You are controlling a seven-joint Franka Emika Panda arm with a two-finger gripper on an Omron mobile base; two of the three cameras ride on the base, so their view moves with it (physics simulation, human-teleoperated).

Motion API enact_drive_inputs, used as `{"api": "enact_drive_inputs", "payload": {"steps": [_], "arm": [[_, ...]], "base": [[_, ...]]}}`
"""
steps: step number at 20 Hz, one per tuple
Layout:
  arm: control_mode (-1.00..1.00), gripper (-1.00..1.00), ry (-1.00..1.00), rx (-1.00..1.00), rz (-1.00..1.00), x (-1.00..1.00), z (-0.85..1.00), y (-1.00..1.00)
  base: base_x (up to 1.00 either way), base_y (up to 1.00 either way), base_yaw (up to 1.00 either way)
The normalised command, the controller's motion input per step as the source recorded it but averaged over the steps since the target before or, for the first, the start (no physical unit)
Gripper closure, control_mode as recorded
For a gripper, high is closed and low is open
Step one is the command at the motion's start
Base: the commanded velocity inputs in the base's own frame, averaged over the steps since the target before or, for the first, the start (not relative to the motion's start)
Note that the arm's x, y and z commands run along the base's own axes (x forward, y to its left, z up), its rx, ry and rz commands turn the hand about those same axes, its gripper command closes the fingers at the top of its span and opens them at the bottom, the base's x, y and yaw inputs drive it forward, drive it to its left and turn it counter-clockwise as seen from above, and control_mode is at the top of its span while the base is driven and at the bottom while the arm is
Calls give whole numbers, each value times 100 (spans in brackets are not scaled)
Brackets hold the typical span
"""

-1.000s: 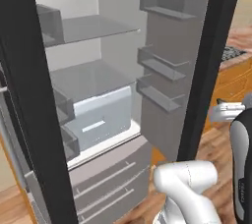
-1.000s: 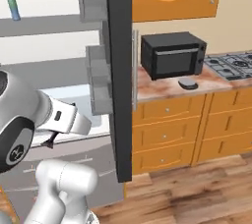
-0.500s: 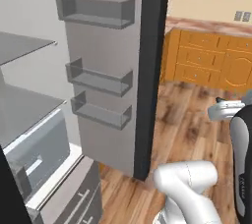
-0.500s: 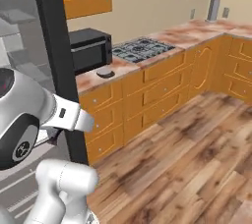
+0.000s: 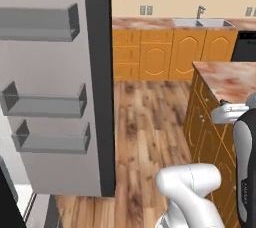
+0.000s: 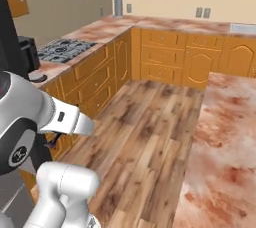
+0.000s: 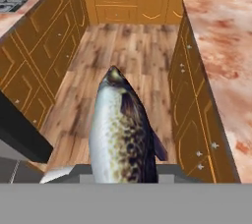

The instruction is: Take the fish from the fridge and place it on the digital scale on the counter by the fridge. Wait a few seconds for a reading, then move it to the plate on the dining counter.

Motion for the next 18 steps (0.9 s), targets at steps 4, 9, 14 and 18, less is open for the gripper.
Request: {"api": "enact_drive_inputs", "payload": {"steps": [4,9,14,18], "arm": [[100,100,0,0,0,0,0,0],[100,100,0,0,0,0,0,0],[100,100,0,0,0,0,0,0],[100,100,0,0,0,0,0,0]], "base": [[19,-12,-41],[19,-43,-9],[66,-62,0],[100,-19,0]]}}
